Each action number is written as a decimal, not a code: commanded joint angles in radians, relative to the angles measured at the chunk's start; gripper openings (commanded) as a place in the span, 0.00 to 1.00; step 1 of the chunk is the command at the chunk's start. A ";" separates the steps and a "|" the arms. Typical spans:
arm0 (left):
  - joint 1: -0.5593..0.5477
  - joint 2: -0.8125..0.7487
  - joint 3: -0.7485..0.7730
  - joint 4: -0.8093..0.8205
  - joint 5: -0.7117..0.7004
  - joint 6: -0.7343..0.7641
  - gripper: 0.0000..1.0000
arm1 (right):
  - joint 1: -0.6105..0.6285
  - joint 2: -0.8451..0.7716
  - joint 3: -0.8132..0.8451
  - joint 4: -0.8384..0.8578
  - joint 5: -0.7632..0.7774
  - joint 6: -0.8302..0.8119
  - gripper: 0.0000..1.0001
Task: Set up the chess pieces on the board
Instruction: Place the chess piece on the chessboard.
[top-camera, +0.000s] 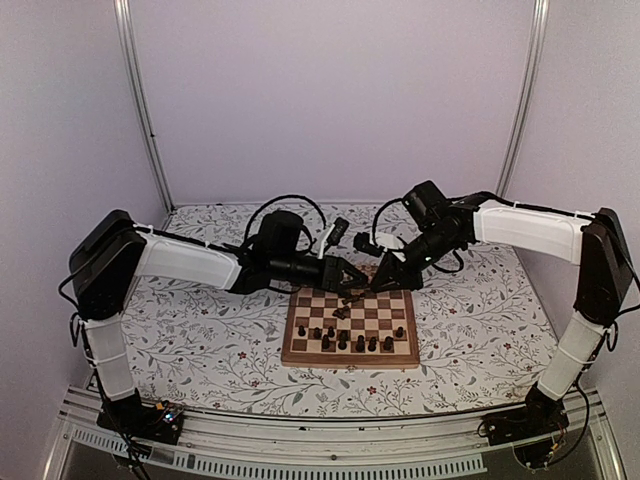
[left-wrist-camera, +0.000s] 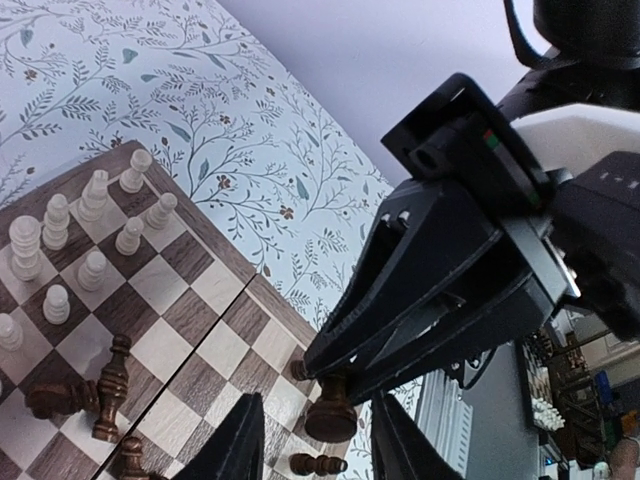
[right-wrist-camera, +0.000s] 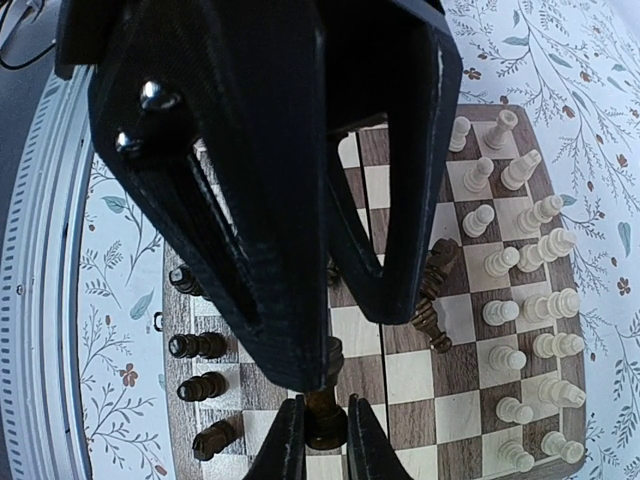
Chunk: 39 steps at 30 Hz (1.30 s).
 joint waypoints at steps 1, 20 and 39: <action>-0.011 0.028 0.035 0.022 0.042 -0.007 0.40 | -0.002 -0.036 0.028 -0.006 -0.016 0.012 0.11; -0.020 0.069 0.062 0.023 0.107 -0.018 0.17 | -0.002 -0.034 0.029 -0.006 -0.014 0.016 0.12; -0.054 -0.113 -0.154 0.428 -0.073 0.069 0.10 | -0.245 -0.161 0.043 0.198 -0.480 0.485 0.56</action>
